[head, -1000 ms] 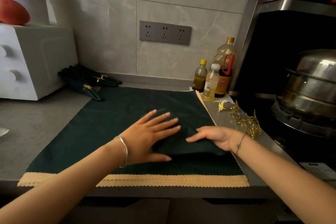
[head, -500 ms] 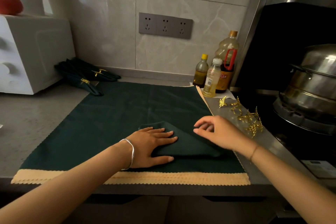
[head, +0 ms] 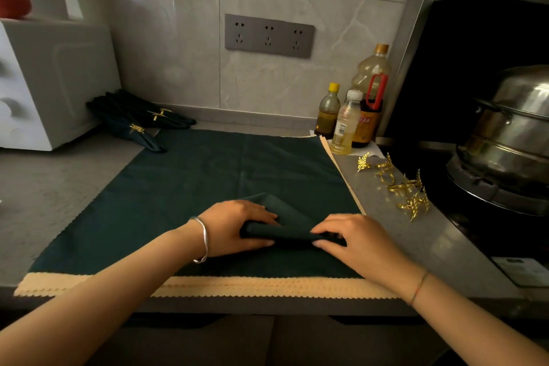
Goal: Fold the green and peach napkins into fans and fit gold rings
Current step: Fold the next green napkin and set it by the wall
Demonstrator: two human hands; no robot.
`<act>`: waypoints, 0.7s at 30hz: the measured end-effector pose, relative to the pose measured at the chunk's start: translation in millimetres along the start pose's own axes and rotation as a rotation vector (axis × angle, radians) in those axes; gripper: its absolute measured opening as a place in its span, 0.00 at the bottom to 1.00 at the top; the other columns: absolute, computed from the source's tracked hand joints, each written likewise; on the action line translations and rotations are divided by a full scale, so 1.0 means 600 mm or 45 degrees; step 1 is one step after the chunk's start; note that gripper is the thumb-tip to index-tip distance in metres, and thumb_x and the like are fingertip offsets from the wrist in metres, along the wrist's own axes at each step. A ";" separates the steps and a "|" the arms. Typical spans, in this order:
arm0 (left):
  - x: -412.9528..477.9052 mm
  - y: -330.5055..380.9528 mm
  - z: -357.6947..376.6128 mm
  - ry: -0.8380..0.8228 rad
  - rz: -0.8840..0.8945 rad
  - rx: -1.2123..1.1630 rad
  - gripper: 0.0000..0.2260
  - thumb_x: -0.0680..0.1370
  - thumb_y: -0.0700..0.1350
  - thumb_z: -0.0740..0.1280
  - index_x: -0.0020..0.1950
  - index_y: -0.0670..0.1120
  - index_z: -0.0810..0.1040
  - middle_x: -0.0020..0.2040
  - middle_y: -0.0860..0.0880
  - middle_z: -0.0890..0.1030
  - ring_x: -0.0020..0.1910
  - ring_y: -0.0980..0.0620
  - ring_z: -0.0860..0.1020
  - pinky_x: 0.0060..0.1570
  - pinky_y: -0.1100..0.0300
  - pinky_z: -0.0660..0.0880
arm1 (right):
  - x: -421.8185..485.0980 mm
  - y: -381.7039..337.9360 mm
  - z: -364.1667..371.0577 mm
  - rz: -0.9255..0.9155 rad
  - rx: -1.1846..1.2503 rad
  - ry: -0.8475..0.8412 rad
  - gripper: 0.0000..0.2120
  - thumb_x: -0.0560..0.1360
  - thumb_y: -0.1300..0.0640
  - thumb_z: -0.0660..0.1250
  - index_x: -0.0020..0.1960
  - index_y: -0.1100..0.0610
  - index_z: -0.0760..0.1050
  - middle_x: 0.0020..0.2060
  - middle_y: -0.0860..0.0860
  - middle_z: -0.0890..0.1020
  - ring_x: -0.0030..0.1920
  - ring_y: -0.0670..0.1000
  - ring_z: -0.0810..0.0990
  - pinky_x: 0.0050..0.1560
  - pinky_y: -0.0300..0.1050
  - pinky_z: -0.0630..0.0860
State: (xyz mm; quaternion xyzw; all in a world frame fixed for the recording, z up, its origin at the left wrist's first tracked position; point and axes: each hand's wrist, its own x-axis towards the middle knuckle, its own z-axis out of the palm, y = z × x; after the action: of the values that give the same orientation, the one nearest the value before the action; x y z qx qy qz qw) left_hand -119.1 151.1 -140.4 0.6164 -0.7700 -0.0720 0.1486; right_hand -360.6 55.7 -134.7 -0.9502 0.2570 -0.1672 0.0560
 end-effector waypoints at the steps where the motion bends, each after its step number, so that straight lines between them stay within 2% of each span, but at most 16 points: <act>1: 0.003 -0.004 -0.005 0.038 -0.047 -0.045 0.22 0.71 0.64 0.63 0.61 0.57 0.77 0.61 0.59 0.78 0.60 0.61 0.75 0.63 0.62 0.71 | 0.002 0.002 0.000 0.076 0.080 0.010 0.12 0.73 0.47 0.69 0.55 0.46 0.80 0.47 0.38 0.80 0.43 0.38 0.76 0.45 0.27 0.70; 2: 0.007 -0.008 -0.009 0.089 -0.090 -0.105 0.23 0.69 0.66 0.63 0.57 0.55 0.79 0.54 0.58 0.81 0.53 0.61 0.78 0.56 0.61 0.75 | 0.006 0.005 -0.001 0.158 0.174 0.011 0.11 0.72 0.47 0.70 0.54 0.47 0.80 0.45 0.38 0.80 0.41 0.39 0.77 0.43 0.29 0.72; 4: 0.019 -0.015 -0.015 0.207 -0.169 -0.235 0.21 0.66 0.68 0.63 0.48 0.54 0.80 0.42 0.59 0.81 0.40 0.62 0.79 0.44 0.63 0.77 | 0.014 0.010 -0.002 0.293 0.370 -0.011 0.09 0.69 0.49 0.73 0.49 0.46 0.80 0.41 0.39 0.80 0.40 0.40 0.78 0.42 0.30 0.75; 6: 0.035 -0.023 -0.016 0.281 -0.261 -0.304 0.21 0.65 0.67 0.64 0.44 0.53 0.79 0.38 0.57 0.80 0.36 0.60 0.79 0.40 0.62 0.76 | 0.025 0.016 -0.002 0.364 0.517 -0.043 0.08 0.68 0.51 0.74 0.46 0.46 0.78 0.39 0.42 0.81 0.40 0.41 0.80 0.43 0.31 0.76; 9: 0.055 -0.039 -0.009 0.330 -0.359 -0.367 0.27 0.64 0.68 0.66 0.48 0.47 0.79 0.45 0.52 0.83 0.43 0.54 0.81 0.48 0.54 0.79 | 0.040 0.022 -0.003 0.425 0.636 -0.071 0.08 0.67 0.53 0.76 0.42 0.50 0.78 0.38 0.47 0.81 0.35 0.42 0.78 0.39 0.33 0.76; 11: 0.064 -0.043 -0.005 0.357 -0.480 -0.363 0.22 0.66 0.64 0.70 0.51 0.49 0.77 0.49 0.51 0.81 0.48 0.52 0.80 0.52 0.53 0.78 | 0.050 0.027 -0.001 0.462 0.603 -0.095 0.08 0.66 0.52 0.76 0.41 0.52 0.78 0.37 0.50 0.81 0.33 0.42 0.76 0.37 0.36 0.75; 14: 0.068 -0.043 -0.002 0.421 -0.602 -0.223 0.21 0.68 0.61 0.72 0.54 0.51 0.73 0.44 0.53 0.76 0.44 0.52 0.77 0.47 0.55 0.77 | 0.060 0.034 0.001 0.486 0.499 -0.148 0.10 0.66 0.49 0.76 0.42 0.52 0.77 0.38 0.48 0.81 0.36 0.43 0.78 0.40 0.38 0.76; 16: 0.068 -0.039 -0.002 0.506 -0.529 -0.139 0.22 0.69 0.59 0.72 0.58 0.52 0.73 0.46 0.54 0.76 0.46 0.53 0.76 0.46 0.57 0.76 | 0.064 0.034 0.001 0.506 0.460 -0.187 0.12 0.66 0.48 0.76 0.43 0.52 0.76 0.37 0.48 0.82 0.39 0.45 0.80 0.43 0.40 0.78; 18: 0.067 -0.028 -0.006 0.567 -0.318 -0.112 0.20 0.72 0.56 0.71 0.62 0.52 0.74 0.52 0.54 0.77 0.52 0.54 0.75 0.54 0.56 0.75 | 0.070 0.031 -0.003 0.509 0.382 -0.230 0.12 0.67 0.48 0.75 0.44 0.51 0.75 0.37 0.47 0.82 0.40 0.45 0.81 0.45 0.41 0.79; 21: 0.064 0.005 -0.015 0.358 -0.051 -0.081 0.20 0.75 0.56 0.66 0.66 0.55 0.72 0.62 0.54 0.76 0.64 0.56 0.71 0.67 0.57 0.67 | 0.081 0.025 -0.008 0.507 0.296 -0.306 0.12 0.68 0.48 0.74 0.44 0.50 0.73 0.36 0.48 0.82 0.37 0.46 0.80 0.40 0.42 0.77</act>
State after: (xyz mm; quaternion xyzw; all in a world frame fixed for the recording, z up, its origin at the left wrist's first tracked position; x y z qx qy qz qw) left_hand -126.6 115.3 -125.9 0.6304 -0.7265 -0.0121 0.2731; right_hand -329.8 17.8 -118.8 -0.8811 0.4096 -0.0674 0.2268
